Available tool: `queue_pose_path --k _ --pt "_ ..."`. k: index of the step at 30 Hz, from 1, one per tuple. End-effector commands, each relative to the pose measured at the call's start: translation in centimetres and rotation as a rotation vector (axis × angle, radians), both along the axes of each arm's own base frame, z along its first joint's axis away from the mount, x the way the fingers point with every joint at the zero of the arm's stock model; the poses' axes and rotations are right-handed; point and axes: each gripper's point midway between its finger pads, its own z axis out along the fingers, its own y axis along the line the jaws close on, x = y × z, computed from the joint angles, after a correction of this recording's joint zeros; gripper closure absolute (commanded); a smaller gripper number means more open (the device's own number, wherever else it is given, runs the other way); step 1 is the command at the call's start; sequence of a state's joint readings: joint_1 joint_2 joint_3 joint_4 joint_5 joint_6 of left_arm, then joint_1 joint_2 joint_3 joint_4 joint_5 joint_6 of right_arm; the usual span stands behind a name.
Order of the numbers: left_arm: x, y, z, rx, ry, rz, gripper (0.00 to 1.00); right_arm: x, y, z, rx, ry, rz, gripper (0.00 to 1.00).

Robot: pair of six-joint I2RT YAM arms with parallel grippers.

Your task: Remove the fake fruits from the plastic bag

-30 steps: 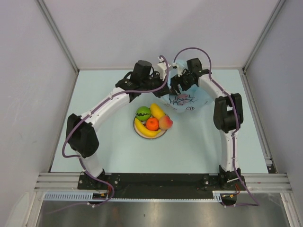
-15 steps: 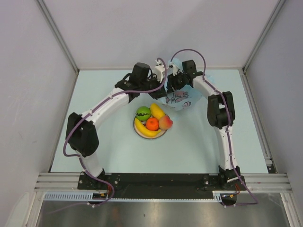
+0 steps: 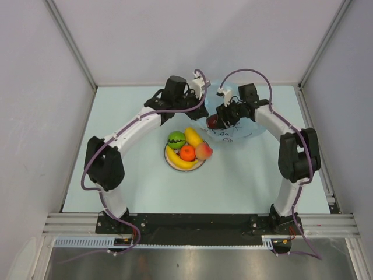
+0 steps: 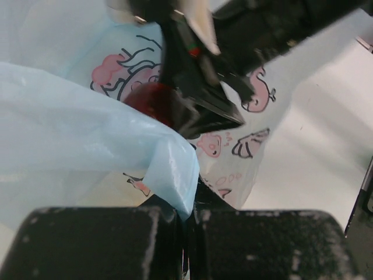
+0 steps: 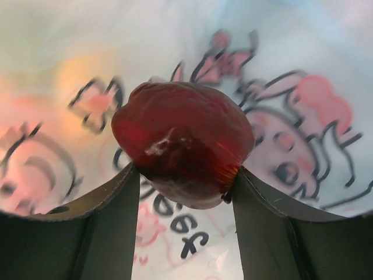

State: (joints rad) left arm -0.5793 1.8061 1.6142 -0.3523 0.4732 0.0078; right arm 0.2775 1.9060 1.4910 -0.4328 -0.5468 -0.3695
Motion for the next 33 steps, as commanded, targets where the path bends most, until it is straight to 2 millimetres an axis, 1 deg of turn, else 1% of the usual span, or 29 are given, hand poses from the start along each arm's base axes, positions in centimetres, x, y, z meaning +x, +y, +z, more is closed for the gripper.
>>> queue_pose_path --k 1,2,3,5,6,8,9,11,12,14,15,17,18,19,20,21,22,23,24,26,28,29,31,32,33 --pt "1.2 -0.9 3.9 -0.092 -0.065 0.007 1.0 -3.5 -0.1 0.9 -0.031 -0.025 0.09 0.69" --pt "1.3 -1.0 4.1 -0.099 -0.063 0.007 1.0 -4.0 -0.3 0.9 -0.043 -0.023 0.096 0.69" --pt "1.4 -1.1 4.7 -0.112 -0.072 0.005 1.0 -4.8 -0.5 0.4 -0.062 -0.012 0.113 0.7" --pt "1.4 -1.4 5.5 -0.131 -0.081 -0.006 1.0 -5.2 -0.6 0.9 -0.059 -0.018 0.119 0.7" --pt "1.6 -1.6 5.8 -0.134 -0.085 -0.007 1.0 -5.5 -0.3 2.3 -0.038 -0.045 0.136 0.7" --pt "1.8 -1.5 5.8 -0.123 -0.092 -0.004 1.0 -5.8 0.0 4.5 -0.025 -0.105 0.152 0.69" --pt "2.0 -1.3 5.4 -0.114 -0.089 -0.001 1.0 -6.2 0.3 7.0 -0.009 -0.165 0.167 0.68" --pt "2.0 -1.2 4.8 -0.102 -0.084 -0.007 1.0 -6.9 0.8 9.6 0.005 -0.231 0.2 0.68" --pt "2.0 -1.1 4.2 -0.095 -0.074 -0.004 1.0 -7.6 0.9 11.7 0.017 -0.278 0.207 0.68" --pt "2.2 -0.8 3.5 -0.091 -0.059 0.007 1.0 -8.3 1.2 14.3 0.041 -0.333 0.213 0.68" --pt "2.3 -0.7 3.4 -0.09 -0.058 0.01 1.0 -8.9 1.1 16.0 0.054 -0.371 0.21 0.68" --pt "2.7 -0.4 3.1 -0.083 -0.064 0.017 1.0 -9.9 1.4 17.4 0.059 -0.41 0.226 0.68" --pt "3.0 -0.3 3.4 -0.087 -0.071 0.02 1.0 -10.5 1.4 17.7 0.055 -0.414 0.238 0.68" --pt "3.3 -0.3 3.1 -0.086 -0.066 0.022 1.0 -11.5 1.6 18.5 0.055 -0.436 0.258 0.67" --pt "3.7 -0.2 3.0 -0.085 -0.063 0.025 1.0 -13.0 2.3 18.1 0.027 -0.438 0.321 0.67" --pt "3.9 -0.2 3.5 -0.092 -0.069 0.023 1.0 -14.0 2.6 18.2 0.011 -0.449 0.356 0.67" --pt "4.2 -0.2 3.2 -0.09 -0.061 0.025 1.0 -14.9 2.9 17.8 -0.007 -0.449 0.39 0.67" --pt "4.4 -0.2 3.7 -0.098 -0.07 0.026 1.0 -16.1 3.6 17.0 -0.03 -0.435 0.446 0.67" --pt "4.6 -0.2 3.8 -0.098 -0.072 0.027 0.99 -16.5 3.9 16.5 -0.04 -0.425 0.469 0.67" --pt "4.9 0.0 4.0 -0.101 -0.076 0.03 0.98 -17.1 4.9 14.7 -0.061 -0.382 0.513 0.67" --pt "4.9 0.2 4.4 -0.107 -0.084 0.034 0.98 -16.9 5.6 13.7 -0.067 -0.365 0.529 0.68" --pt "4.8 0.2 4.7 -0.11 -0.088 0.033 0.98 -16.5 6.5 13.1 -0.068 -0.363 0.543 0.67" --pt "4.6 0.5 4.9 -0.109 -0.091 0.036 0.98 -16.2 7.5 12.3 -0.084 -0.378 0.568 0.67" --pt "4.5 0.6 4.6 -0.105 -0.087 0.037 0.99 -15.8 8.2 11.7 -0.092 -0.385 0.584 0.67" --pt "4.3 0.8 5.0 -0.108 -0.094 0.038 0.99 -16.3 9.2 11.3 -0.1 -0.405 0.627 0.67"
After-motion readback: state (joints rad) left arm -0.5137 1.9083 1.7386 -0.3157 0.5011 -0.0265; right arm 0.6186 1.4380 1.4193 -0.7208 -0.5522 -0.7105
